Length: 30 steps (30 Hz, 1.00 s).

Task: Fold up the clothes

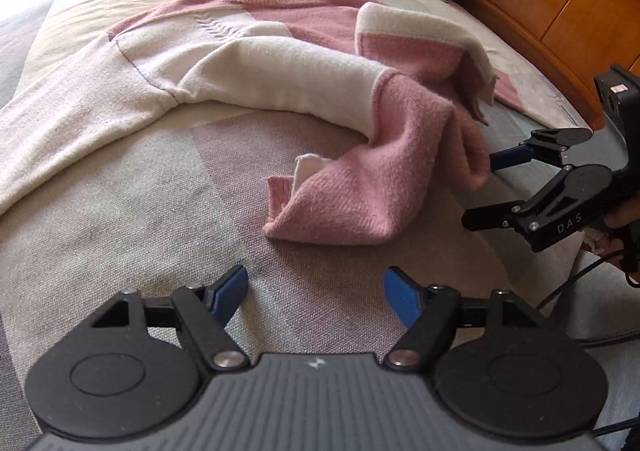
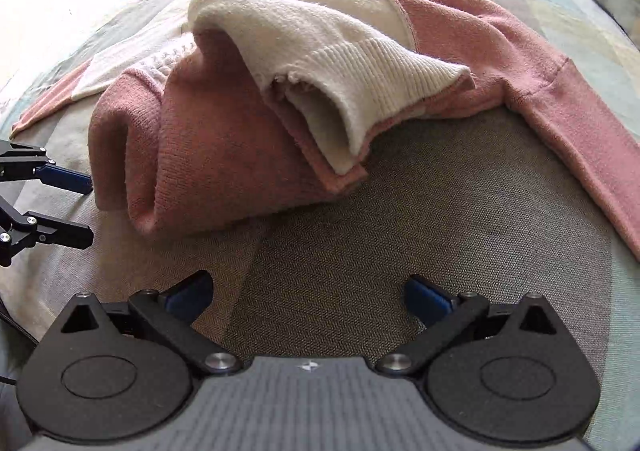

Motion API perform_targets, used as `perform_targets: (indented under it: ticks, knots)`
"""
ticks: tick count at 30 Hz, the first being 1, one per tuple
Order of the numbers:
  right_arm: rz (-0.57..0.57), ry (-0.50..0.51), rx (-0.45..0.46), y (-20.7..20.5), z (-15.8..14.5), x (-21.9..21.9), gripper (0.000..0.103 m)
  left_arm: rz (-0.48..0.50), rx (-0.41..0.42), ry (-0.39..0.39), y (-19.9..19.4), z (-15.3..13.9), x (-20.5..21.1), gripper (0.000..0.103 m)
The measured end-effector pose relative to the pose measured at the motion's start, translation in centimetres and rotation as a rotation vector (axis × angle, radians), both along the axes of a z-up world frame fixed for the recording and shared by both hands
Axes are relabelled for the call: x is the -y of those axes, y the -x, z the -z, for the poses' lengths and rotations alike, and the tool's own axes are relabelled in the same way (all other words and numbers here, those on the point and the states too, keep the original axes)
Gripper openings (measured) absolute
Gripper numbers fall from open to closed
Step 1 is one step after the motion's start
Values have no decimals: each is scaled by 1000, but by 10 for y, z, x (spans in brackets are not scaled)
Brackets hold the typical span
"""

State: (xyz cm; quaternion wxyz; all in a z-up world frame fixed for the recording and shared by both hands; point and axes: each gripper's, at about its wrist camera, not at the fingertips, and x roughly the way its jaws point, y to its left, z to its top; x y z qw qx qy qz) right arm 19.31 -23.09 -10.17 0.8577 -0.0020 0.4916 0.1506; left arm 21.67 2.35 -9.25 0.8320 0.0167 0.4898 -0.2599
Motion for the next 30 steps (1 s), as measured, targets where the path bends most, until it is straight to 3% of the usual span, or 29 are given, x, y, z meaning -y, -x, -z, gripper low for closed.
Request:
perform_targets:
  ticks: [11, 14, 20, 24, 27, 30]
  knots:
    - [11, 77, 221, 44, 10, -21, 103, -70, 220, -10, 43, 6, 10, 79]
    - [26, 70, 252, 57, 2, -21, 103, -142, 219, 19, 62, -1, 13, 79]
    - [58, 56, 315, 82, -15, -21, 103, -146, 274, 3, 84, -19, 26, 79]
    - [79, 46, 357, 99, -26, -22, 103, -163, 292, -52, 75, -21, 37, 79]
    - [58, 81, 362, 90, -28, -25, 103, -170, 306, -105, 61, -19, 43, 79]
    - [46, 109, 358, 75, -25, -27, 103, -157, 285, -98, 44, -15, 45, 79]
